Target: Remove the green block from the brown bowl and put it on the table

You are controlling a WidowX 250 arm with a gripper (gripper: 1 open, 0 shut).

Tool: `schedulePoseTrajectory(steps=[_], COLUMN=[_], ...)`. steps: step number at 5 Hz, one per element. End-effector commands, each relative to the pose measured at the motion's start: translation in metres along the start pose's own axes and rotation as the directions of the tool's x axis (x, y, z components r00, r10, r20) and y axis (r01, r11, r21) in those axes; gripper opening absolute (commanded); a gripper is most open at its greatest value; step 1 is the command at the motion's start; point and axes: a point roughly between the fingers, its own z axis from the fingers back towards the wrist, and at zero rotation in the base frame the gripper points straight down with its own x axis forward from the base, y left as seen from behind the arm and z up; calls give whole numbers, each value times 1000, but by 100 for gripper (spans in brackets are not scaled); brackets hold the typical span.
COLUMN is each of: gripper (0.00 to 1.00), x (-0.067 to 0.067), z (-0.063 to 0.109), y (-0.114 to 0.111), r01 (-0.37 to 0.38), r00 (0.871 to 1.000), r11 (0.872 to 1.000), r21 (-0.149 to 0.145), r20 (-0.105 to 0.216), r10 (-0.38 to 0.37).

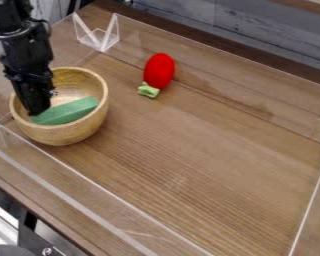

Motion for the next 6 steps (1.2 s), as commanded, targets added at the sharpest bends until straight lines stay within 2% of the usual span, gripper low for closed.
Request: schedulePoseTrajectory(steps=[1, 2, 3, 4, 5, 6], gripper=[100, 100, 0, 0, 100, 100], x=[4, 3, 8, 13, 16, 18], z=[13, 13, 12, 13, 12, 12], y=[12, 15, 12, 7, 2, -3], r01=[-40, -68, -41, -12, -22, -33], r00=[998, 997, 998, 999, 999, 999], r11=[999, 998, 999, 1000, 1000, 999], r21=[22, 9, 10, 8, -2, -11], r20=[41, 42, 40, 40, 40, 40], r10=[39, 68, 40, 12, 22, 34])
